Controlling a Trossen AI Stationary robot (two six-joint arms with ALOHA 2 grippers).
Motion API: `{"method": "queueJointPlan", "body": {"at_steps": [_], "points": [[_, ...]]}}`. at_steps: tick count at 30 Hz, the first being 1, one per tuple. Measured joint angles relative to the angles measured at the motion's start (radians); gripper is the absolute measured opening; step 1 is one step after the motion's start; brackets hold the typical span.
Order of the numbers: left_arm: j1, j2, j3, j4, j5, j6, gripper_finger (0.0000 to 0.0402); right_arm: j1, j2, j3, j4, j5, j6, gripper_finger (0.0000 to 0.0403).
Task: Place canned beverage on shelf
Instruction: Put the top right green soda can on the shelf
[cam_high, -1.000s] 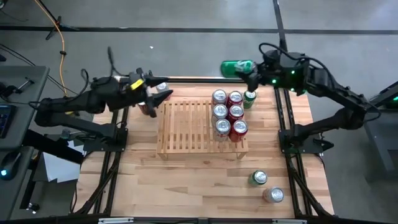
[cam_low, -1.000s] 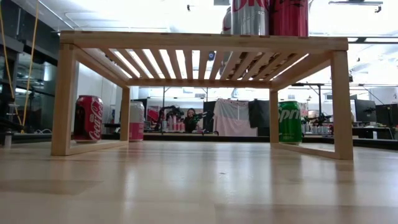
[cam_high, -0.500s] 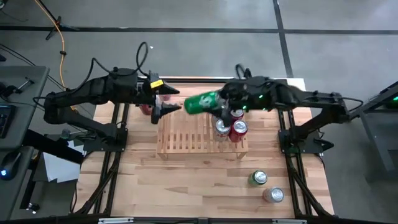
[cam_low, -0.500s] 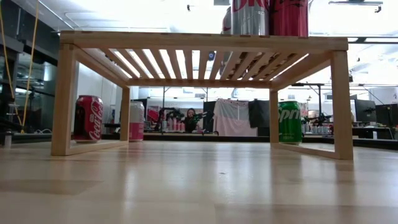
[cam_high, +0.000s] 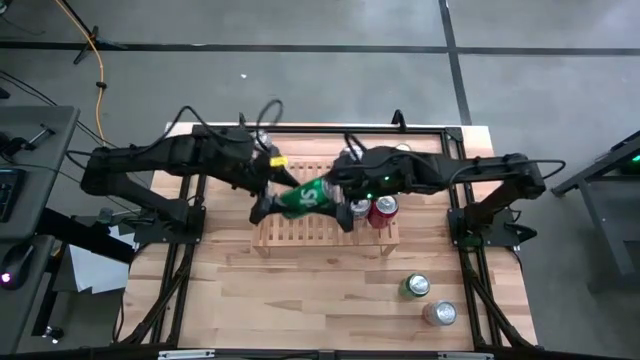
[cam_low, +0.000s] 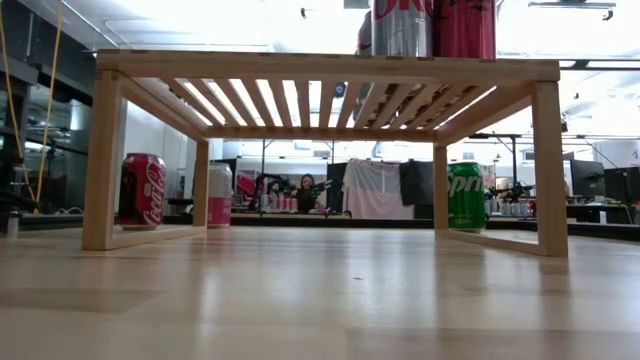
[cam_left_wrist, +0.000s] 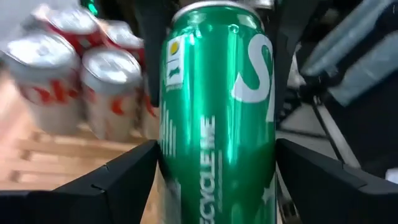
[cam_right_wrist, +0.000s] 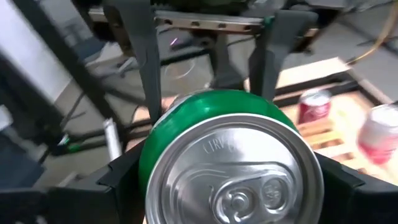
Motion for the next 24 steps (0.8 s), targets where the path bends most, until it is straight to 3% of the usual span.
{"method": "queueJointPlan", "body": {"at_steps": [3, 13, 18, 24], "points": [[-0.013, 0.035, 0.002, -0.031, 0.016, -0.003, 0.0312, 0.005, 0.016, -0.003, -0.002, -0.048, 0.000, 0.0290], [-0.014, 0.071, 0.003, -0.042, 0.172, -0.030, 0.0313, 0.007, 0.019, -0.003, 0.003, -0.034, -0.008, 0.0290], [-0.014, 0.070, 0.002, -0.046, 0.165, -0.035, 0.0313, 0.007, 0.019, -0.003, 0.005, -0.027, -0.014, 0.0290], [0.007, 0.049, 0.000, -0.030, 0.083, -0.013, 0.0313, 0.005, 0.015, -0.003, 0.021, 0.008, -0.031, 0.0290]]}}
